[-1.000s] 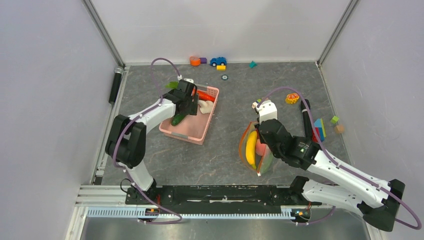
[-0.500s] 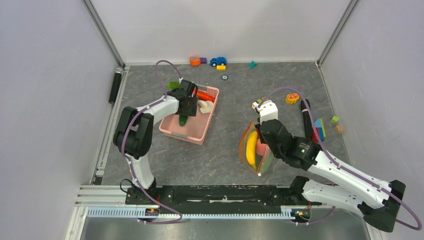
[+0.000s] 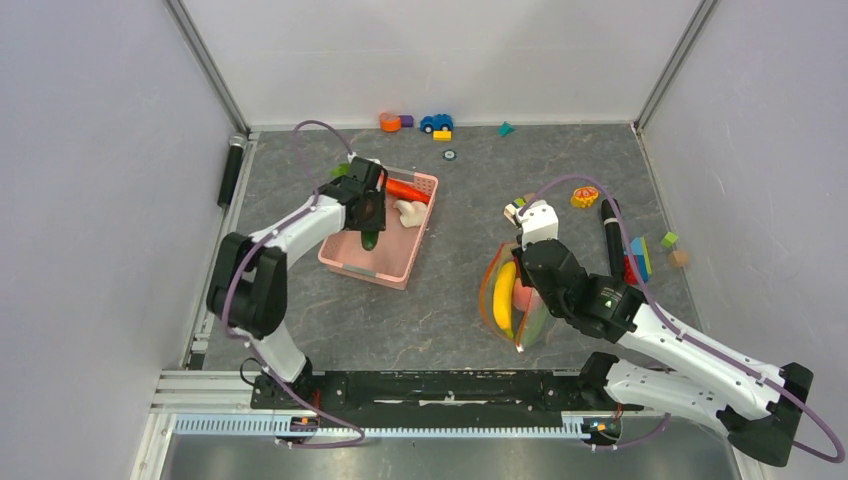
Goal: Place the food in the zip-top bag and seal the zipper
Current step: Pick up the fake vegetable from the bin, then place the fake vegetable in the zipper food storage bag.
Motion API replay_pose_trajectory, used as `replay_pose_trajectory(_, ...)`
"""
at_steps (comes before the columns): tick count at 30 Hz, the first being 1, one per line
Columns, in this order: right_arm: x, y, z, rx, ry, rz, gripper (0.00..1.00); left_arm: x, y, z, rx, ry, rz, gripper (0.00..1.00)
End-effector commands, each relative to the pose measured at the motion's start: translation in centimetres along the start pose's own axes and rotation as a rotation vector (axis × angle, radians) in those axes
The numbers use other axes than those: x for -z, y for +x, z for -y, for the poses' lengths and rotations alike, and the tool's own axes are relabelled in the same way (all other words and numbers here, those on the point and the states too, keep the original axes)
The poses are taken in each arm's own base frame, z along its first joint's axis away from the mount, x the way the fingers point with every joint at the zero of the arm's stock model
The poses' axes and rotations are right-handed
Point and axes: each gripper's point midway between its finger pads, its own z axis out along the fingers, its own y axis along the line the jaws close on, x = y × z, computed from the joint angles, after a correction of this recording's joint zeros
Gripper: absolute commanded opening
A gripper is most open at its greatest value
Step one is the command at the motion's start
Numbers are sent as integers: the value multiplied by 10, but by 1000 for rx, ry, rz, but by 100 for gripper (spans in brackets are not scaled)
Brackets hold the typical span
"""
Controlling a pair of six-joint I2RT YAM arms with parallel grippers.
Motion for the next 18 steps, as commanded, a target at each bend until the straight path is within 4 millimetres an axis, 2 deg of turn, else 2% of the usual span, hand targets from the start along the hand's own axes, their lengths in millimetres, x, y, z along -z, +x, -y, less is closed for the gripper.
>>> replay_pose_trajectory(1,-1,-12,-3,-20,-8,42,2,55,-30,12,103,97,141,20)
replay_pose_trajectory(4,-2,-12,-5,-16,-16,39,2,88,-31,34,119,249,187,20)
replay_pose_trajectory(8,-2,-13,-10,-16,-42,42,2,134,-16,83,86,514,203,22)
replay_pose_trajectory(12,-1,-15,-15,-18,-74,50,2,182,17,133,14,721,155,23)
replay_pose_trajectory(18,-1,-14,-18,-17,-92,47,2,240,84,177,-100,922,27,24)
